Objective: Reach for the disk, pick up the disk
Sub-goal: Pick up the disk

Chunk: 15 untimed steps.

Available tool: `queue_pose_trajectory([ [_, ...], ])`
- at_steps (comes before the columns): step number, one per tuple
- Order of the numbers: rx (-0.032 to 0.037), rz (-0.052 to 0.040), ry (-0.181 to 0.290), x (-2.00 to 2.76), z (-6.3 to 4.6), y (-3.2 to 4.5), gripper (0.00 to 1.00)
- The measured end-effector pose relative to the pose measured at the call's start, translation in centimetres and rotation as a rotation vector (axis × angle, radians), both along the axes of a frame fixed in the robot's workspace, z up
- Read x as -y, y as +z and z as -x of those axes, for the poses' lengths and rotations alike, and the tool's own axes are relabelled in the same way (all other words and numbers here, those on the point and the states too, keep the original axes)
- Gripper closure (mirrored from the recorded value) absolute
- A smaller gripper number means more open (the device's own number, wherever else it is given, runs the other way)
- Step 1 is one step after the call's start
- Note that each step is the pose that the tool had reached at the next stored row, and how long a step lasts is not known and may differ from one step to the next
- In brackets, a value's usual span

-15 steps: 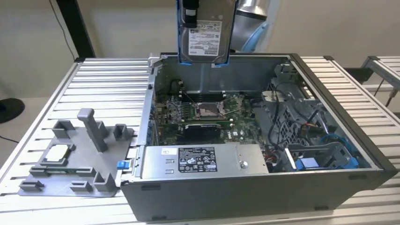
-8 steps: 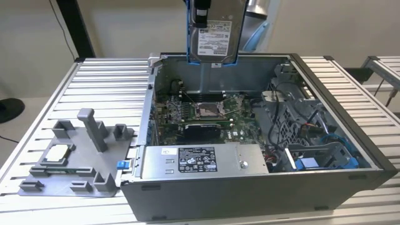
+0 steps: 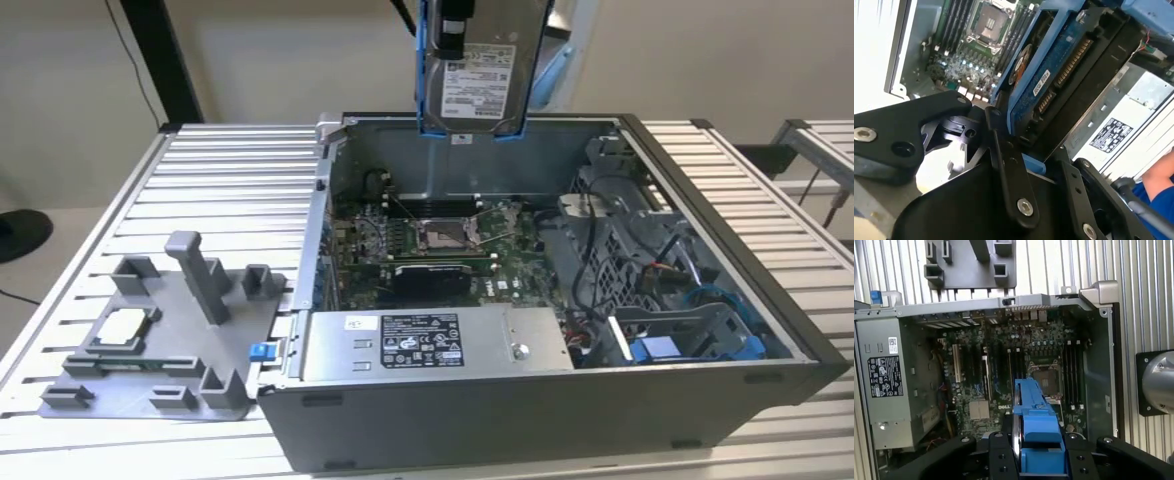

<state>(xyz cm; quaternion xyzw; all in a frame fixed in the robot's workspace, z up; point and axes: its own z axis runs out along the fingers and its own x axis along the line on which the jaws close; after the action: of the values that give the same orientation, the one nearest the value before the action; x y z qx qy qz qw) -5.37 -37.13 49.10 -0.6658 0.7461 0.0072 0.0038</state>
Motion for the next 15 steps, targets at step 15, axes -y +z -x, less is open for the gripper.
queue_pose_trajectory([
  [15,0.0001,-0.0001,0.004,0.0,-4.8,0.0,1.0],
])
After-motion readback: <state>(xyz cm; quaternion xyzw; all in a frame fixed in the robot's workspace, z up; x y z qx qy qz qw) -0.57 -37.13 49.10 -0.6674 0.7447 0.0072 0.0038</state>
